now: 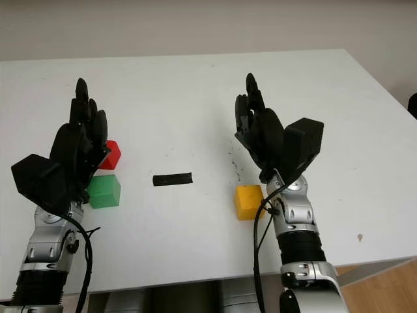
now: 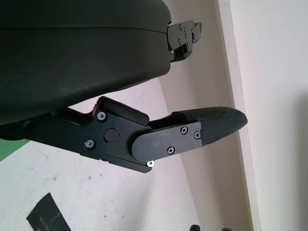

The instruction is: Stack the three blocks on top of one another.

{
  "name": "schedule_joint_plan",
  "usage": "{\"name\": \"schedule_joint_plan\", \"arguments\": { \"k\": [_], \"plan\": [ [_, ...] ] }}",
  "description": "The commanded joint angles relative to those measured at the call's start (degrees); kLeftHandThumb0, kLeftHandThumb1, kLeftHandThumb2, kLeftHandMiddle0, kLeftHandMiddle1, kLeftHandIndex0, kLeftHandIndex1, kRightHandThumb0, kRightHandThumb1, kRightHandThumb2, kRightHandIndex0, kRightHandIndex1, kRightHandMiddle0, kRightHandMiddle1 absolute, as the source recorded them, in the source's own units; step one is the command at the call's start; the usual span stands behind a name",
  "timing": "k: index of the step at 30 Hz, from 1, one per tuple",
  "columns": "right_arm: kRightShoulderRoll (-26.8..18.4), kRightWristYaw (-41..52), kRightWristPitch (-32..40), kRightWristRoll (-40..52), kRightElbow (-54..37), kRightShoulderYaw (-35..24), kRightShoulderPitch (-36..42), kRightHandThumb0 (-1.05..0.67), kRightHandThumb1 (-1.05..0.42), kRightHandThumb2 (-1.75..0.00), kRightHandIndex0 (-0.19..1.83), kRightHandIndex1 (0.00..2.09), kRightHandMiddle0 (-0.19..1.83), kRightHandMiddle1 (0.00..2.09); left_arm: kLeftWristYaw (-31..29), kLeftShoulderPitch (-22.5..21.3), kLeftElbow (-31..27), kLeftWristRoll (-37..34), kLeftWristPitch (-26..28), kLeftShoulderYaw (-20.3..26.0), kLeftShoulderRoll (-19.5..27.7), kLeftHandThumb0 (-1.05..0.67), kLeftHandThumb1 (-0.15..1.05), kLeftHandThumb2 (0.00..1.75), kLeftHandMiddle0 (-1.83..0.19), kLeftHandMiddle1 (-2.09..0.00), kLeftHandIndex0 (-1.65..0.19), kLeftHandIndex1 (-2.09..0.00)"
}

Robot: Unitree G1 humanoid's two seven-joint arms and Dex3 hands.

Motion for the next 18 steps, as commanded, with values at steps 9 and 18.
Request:
{"name": "schedule_joint_plan", "arguments": {
  "k": [9,18],
  "plan": [
    [-0.77,0.50,0.39,-0.09,-0.53,0.07,-0.15,-0.70,-1.05,-0.68,-0.19,0.00,-0.19,0.00,-0.15,0.55,-0.70,-0.19,-0.52,-0.62,-0.52,-0.77,1.05,0.64,0.19,0.00,0.19,0.00],
    [-1.20,1.14,0.38,-0.17,-0.52,0.25,-0.28,-0.70,-1.05,-0.69,-0.19,0.00,-0.19,0.00,0.00,0.32,-5.02,-1.38,-1.02,1.88,1.90,-0.73,1.05,0.50,0.12,-0.04,0.15,-0.03]
  ]
}}
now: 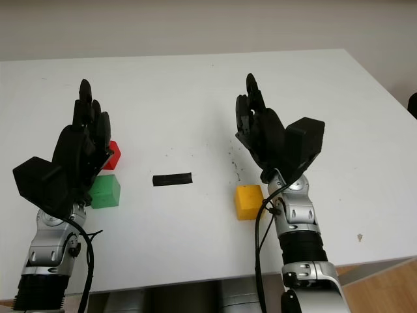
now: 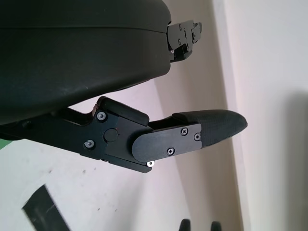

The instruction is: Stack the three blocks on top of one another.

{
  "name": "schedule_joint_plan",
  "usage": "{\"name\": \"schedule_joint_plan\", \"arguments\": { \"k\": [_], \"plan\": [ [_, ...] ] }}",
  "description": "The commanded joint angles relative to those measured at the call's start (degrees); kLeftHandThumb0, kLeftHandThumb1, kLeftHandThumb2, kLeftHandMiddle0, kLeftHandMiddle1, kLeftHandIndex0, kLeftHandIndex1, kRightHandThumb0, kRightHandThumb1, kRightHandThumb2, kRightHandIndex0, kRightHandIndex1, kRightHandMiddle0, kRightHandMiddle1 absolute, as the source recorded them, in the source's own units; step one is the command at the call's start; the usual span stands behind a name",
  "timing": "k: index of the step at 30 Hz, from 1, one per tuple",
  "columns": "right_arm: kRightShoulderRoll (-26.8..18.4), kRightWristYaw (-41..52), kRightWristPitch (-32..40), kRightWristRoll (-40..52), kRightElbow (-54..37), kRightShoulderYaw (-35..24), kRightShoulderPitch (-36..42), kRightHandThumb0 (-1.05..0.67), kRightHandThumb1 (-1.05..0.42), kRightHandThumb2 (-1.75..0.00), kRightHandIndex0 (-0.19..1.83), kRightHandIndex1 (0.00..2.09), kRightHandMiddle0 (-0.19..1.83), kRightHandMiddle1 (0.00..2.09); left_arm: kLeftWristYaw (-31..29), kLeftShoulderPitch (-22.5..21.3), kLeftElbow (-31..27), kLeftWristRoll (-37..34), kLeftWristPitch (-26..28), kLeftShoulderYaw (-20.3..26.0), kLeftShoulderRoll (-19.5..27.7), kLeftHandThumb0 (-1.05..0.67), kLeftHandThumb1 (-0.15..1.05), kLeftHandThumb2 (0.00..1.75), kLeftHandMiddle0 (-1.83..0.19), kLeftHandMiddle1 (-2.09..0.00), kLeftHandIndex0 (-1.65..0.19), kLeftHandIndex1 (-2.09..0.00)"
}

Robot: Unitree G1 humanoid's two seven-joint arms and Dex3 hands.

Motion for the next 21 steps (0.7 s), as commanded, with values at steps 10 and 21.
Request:
{"name": "schedule_joint_plan", "arguments": {
  "k": [10,21],
  "plan": [
    [0.13,-0.78,0.22,-0.45,0.03,0.61,-0.79,-0.72,-1.05,-0.69,-0.19,0.00,-0.19,0.00,-8.66,-11.84,4.01,3.73,1.42,4.22,20.83,-0.64,1.04,0.12,-0.37,-0.09,-0.23,-0.16],
    [0.04,-0.81,0.57,0.18,-1.46,0.64,0.31,-0.72,-1.05,-0.68,-0.19,0.00,-0.19,0.00,-27.06,-24.02,13.34,16.70,3.55,-7.56,38.73,-0.66,0.92,0.04,-0.18,-0.02,-0.24,-0.11]
  ]
}}
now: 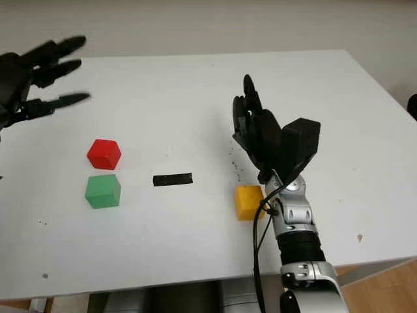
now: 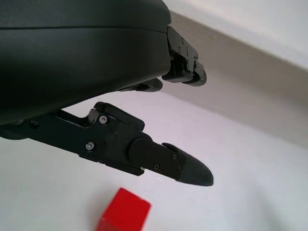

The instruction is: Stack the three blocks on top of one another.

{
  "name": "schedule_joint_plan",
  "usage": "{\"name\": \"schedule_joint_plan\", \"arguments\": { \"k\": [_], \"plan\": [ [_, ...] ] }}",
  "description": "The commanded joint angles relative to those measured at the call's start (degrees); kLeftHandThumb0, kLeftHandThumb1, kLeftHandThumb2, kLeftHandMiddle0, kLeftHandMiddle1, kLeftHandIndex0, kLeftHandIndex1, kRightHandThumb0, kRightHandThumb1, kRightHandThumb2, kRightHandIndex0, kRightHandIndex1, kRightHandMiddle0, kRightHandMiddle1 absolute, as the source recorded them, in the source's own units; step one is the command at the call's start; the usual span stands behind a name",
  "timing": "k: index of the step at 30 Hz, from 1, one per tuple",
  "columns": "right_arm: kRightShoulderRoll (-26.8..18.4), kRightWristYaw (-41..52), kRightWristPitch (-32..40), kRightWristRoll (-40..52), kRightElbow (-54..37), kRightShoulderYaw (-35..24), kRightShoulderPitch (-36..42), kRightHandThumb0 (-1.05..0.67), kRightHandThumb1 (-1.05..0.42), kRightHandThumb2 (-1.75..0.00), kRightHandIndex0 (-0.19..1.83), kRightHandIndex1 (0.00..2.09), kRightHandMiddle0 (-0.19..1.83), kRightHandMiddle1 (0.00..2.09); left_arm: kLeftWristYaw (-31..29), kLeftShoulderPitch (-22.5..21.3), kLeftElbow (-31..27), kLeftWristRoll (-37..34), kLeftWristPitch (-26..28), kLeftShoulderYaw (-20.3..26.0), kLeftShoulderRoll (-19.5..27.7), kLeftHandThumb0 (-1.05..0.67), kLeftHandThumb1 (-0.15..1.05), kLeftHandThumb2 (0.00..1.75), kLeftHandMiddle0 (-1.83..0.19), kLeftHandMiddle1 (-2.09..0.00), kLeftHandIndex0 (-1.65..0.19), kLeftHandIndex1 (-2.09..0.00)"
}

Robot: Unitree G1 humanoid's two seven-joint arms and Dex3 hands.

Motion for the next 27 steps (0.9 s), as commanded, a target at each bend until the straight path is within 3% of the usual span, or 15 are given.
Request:
{"name": "schedule_joint_plan", "arguments": {
  "k": [1,6,11,19,27],
  "plan": [
    [-0.64,0.45,0.20,0.02,-1.31,-0.11,0.19,-0.71,-1.05,-0.68,-0.19,0.00,-0.19,0.00,-2.88,-4.56,2.89,2.39,-1.79,-3.11,2.73,-0.65,0.91,0.03,-0.17,-0.02,-0.25,-0.11],
    [-0.88,0.55,0.97,0.13,-2.33,-0.29,0.79,-0.69,-1.05,-0.68,-0.19,0.00,-0.19,0.00,-6.86,-11.69,10.78,8.66,-7.01,-9.16,4.70,-0.65,0.84,0.03,-0.16,-0.04,-0.33,-0.12],
    [-0.74,0.38,1.71,0.61,-3.24,-0.60,1.41,-0.69,-1.05,-0.67,-0.19,0.00,-0.19,0.00,-8.96,-14.23,11.77,13.98,-8.94,-13.36,4.98,-0.73,0.87,0.06,-0.09,-0.03,-0.34,-0.09],
    [-0.97,0.41,1.96,0.42,-3.20,-0.48,1.18,-0.69,-1.05,-0.69,-0.19,0.00,-0.19,0.00,-9.24,-12.72,7.87,21.65,-5.59,-16.79,4.01,-0.72,0.84,0.05,-0.04,-0.03,-0.35,-0.07],
    [-1.25,0.77,2.05,0.13,-2.63,-0.26,0.59,-0.71,-1.05,-0.68,-0.19,0.00,-0.19,0.00,-10.34,-11.16,7.13,22.94,-5.91,-17.77,3.91,-0.78,0.86,0.06,0.00,-0.04,-0.38,-0.08]
  ]
}}
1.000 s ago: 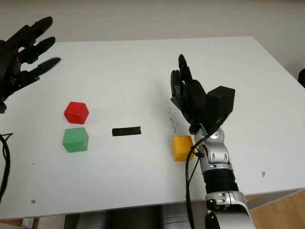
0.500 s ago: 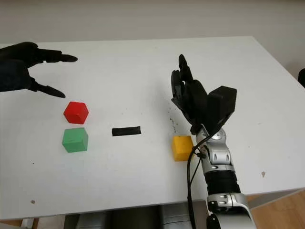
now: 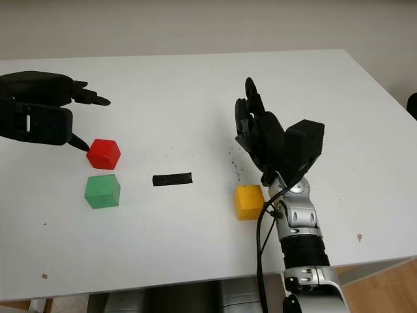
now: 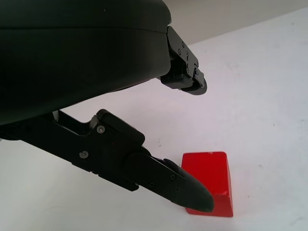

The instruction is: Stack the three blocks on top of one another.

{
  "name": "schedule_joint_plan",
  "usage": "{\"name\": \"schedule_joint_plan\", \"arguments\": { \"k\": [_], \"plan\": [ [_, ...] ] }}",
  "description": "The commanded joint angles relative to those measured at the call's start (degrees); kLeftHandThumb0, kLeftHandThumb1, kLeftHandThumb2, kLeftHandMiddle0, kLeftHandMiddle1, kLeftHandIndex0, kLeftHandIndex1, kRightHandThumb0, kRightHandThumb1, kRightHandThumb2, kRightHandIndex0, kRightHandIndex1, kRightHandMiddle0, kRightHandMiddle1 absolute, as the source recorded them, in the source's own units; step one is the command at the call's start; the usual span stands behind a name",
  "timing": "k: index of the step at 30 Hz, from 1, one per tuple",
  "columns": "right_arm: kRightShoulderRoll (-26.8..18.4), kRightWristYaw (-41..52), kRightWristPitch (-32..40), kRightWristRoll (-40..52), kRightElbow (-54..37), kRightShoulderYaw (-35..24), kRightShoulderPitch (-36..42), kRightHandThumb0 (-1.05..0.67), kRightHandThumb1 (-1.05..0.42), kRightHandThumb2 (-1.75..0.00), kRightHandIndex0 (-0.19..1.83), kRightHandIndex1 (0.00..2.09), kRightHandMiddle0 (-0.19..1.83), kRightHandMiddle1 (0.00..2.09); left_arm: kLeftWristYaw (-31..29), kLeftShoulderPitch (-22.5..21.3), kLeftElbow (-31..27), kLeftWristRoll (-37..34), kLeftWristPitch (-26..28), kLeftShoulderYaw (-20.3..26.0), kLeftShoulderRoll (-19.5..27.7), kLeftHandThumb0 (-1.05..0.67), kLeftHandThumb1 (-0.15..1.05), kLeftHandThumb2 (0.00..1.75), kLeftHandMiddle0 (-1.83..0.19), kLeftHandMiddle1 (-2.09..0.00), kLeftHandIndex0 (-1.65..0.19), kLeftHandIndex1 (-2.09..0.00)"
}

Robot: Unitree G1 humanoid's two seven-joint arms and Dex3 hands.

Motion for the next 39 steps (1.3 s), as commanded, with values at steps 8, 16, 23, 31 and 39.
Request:
{"name": "schedule_joint_plan", "arguments": {
  "k": [8,16,23,31,39],
  "plan": [
    [-0.80,0.59,0.63,-0.09,-0.88,-0.09,-1.00,-0.70,-1.05,-0.68,-0.19,0.00,-0.19,0.00,-3.05,1.27,-1.90,1.22,1.97,-1.29,0.43,-0.77,0.85,0.05,0.03,-0.04,-0.36,-0.07],
    [-1.22,0.71,1.22,-0.27,-1.18,-0.01,-1.23,-0.70,-1.05,-0.69,-0.19,0.00,-0.19,0.00,-4.84,1.68,-2.35,2.51,2.23,-1.90,0.46,-0.81,0.86,0.06,0.05,-0.05,-0.32,-0.05],
    [-1.37,0.86,1.12,-0.26,-1.10,0.15,-1.28,-0.70,-1.05,-0.70,-0.19,0.00,-0.19,0.00,1.56,3.19,-1.50,6.80,0.16,-3.46,-0.11,-0.84,0.90,0.07,0.03,-0.06,-0.34,-0.06],
    [-1.28,0.68,1.38,-0.09,-1.53,-0.02,-1.09,-0.71,-1.05,-0.69,-0.19,0.00,-0.19,0.00,11.18,4.71,1.29,9.72,-1.16,-4.26,-1.70,-0.80,0.94,0.07,-0.04,-0.07,-0.40,-0.09],
    [-1.66,0.89,1.47,-0.24,-2.01,0.22,-0.77,-0.71,-1.05,-0.70,-0.19,0.00,-0.19,0.00,15.84,5.80,2.79,11.09,-2.62,-5.15,-1.94,-0.82,0.96,0.06,-0.09,-0.07,-0.47,-0.12]
  ]
}}
